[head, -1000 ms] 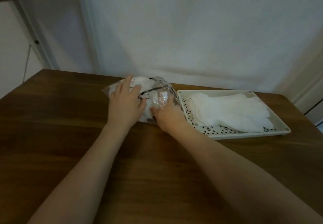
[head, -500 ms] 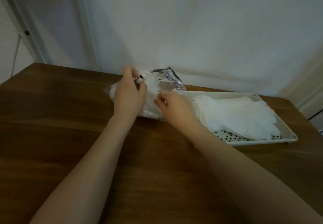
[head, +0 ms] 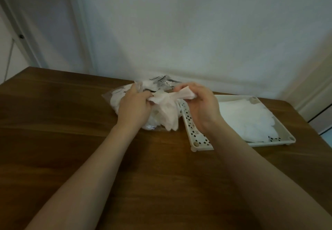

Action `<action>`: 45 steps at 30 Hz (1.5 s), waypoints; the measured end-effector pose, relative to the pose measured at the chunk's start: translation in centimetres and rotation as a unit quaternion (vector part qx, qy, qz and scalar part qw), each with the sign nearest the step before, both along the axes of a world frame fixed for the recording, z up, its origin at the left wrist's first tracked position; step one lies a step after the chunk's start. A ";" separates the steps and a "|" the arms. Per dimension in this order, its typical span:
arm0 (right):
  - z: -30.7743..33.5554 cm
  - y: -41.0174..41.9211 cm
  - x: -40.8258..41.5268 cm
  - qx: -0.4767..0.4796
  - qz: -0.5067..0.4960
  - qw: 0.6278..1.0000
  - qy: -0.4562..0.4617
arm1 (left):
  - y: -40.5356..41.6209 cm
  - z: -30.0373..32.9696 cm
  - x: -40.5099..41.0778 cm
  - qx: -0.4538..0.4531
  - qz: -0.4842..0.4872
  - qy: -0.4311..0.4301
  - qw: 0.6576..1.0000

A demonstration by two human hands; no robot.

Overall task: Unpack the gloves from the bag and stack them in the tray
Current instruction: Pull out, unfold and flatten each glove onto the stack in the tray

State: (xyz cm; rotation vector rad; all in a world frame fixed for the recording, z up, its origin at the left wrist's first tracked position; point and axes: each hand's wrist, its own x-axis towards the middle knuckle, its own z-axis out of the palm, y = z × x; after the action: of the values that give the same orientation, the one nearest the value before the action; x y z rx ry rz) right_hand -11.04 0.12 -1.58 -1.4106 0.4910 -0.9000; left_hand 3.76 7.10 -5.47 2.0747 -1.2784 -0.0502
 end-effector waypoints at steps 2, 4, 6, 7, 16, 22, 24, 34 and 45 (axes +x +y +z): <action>0.3 0.1 -0.3 0.059 -0.005 0.998 -0.033 | 0.1 0.0 0.0 0.024 0.003 -0.015 1.000; 0.2 -0.2 -0.3 0.099 -0.031 0.994 -0.026 | 0.3 0.3 -0.4 0.019 0.006 0.000 1.000; 0.3 -0.7 -0.3 0.103 -0.043 0.994 0.009 | 0.3 0.9 -0.9 0.001 0.000 0.015 1.000; 0.3 -0.8 -0.3 0.099 -0.041 0.993 0.041 | 0.3 1.2 -1.2 -0.009 -0.010 0.022 1.000; 0.0 0.0 -0.3 -0.173 -0.021 0.931 0.322 | -0.2 1.0 -1.2 -0.044 -0.046 0.042 0.997; -1.3 -0.3 -0.1 -0.604 -0.108 0.652 0.445 | -0.2 1.1 -1.2 -0.062 -0.055 0.087 0.993; -1.8 -0.6 0.0 -0.627 -0.162 0.654 0.389 | -0.1 1.3 -1.3 -0.068 -0.063 0.102 0.991; 0.0 -1.4 0.8 0.006 -0.074 0.973 0.218 | 0.2 1.2 -0.6 -0.051 -0.104 0.074 0.991; 1.4 0.3 0.8 -0.354 -0.059 0.877 0.321 | 0.0 1.5 -0.5 -0.069 -0.094 0.061 0.991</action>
State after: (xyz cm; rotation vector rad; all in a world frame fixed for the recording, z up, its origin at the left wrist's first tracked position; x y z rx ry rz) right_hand -10.21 0.42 -0.14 -2.4054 0.7953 -0.7112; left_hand 3.28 7.09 -3.95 1.8022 -1.3599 -0.1655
